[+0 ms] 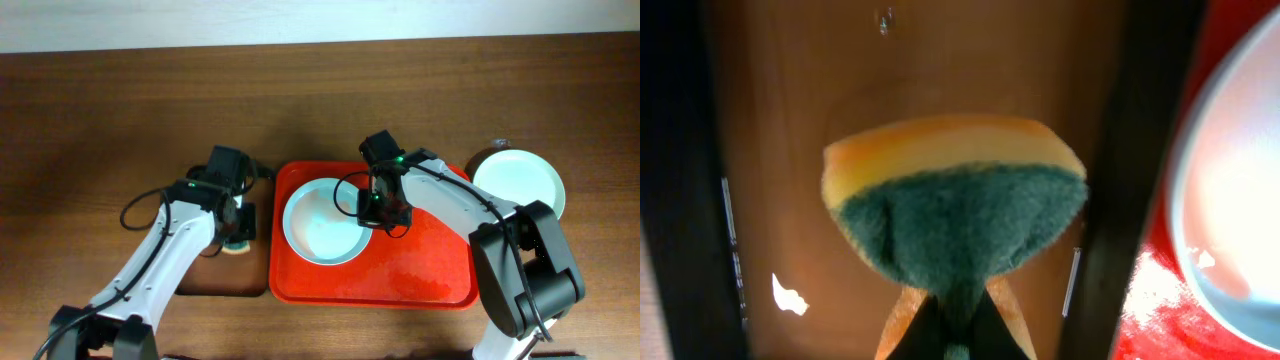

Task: Clean dirty plates on tray and stack at the side
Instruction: 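Return the sponge to the black tray and withdraw the left gripper, then lift the pale-blue plate with the right gripper and tilt it upward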

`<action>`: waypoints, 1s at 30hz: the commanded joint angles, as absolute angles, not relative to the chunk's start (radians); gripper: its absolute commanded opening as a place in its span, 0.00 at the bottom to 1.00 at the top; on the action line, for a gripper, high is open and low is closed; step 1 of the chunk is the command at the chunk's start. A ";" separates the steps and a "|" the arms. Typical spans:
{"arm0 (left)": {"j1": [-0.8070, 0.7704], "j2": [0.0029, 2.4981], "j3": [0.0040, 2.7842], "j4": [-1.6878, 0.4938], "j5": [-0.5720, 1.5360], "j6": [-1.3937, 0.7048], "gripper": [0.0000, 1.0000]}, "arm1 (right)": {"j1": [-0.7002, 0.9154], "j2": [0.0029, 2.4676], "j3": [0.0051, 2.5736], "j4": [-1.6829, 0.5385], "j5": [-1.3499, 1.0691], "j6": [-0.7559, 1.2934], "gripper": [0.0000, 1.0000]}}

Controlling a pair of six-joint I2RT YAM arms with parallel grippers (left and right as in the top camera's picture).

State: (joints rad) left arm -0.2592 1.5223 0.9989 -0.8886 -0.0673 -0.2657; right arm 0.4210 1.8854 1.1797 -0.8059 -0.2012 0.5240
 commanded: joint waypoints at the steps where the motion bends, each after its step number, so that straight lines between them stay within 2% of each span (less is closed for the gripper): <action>1: -0.257 1.522 0.902 -0.802 -0.091 -0.276 0.05 | 0.432 1.865 1.176 -0.804 -0.198 0.529 0.05; 6: -0.257 1.522 0.852 -0.741 -0.094 -0.276 0.06 | 0.432 1.865 1.176 -0.804 -0.198 0.529 0.05; 7: -0.257 1.522 0.852 -0.741 -0.094 -0.276 0.17 | 0.432 1.865 1.176 -0.804 -0.198 0.529 0.05; 9: -0.257 1.522 0.854 -0.749 -0.081 -0.276 0.58 | 0.432 1.865 1.176 -0.804 -0.198 0.529 0.05; 11: -0.257 1.515 0.931 -0.803 -0.041 -0.276 0.70 | 0.432 1.865 1.176 -0.804 -0.198 0.529 0.05; 13: -0.252 1.492 1.052 -0.883 -0.041 -0.276 0.73 | 0.432 1.865 1.176 -0.804 -0.198 0.529 0.05; 14: -0.232 1.473 1.131 -0.909 -0.040 -0.278 0.99 | 0.432 1.865 1.176 -0.804 -0.198 0.529 0.05; 17: -0.142 1.424 1.209 -0.905 0.031 -0.352 0.99 | 0.432 1.865 1.176 -0.806 -0.198 0.529 0.05; 22: 0.079 1.406 1.209 -0.900 0.046 -0.352 0.99 | 0.432 1.865 1.176 -0.806 -0.197 0.529 0.05; 28: 0.088 1.406 1.209 -0.903 0.046 -0.352 0.99 | 0.432 1.865 1.176 -0.803 -0.193 0.529 0.06; 29: 0.088 1.406 1.209 -0.903 0.046 -0.352 0.99 | 0.432 1.871 1.176 -0.803 -0.175 0.529 0.11; 30: 0.088 1.406 1.209 -0.903 0.046 -0.352 0.99 | 0.432 1.877 1.176 -0.802 -0.175 0.529 0.11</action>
State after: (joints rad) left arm 0.0830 1.4181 1.1980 -0.9009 0.0311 -0.3412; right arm 0.4210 1.8854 1.1797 -0.8036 -0.1993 0.5232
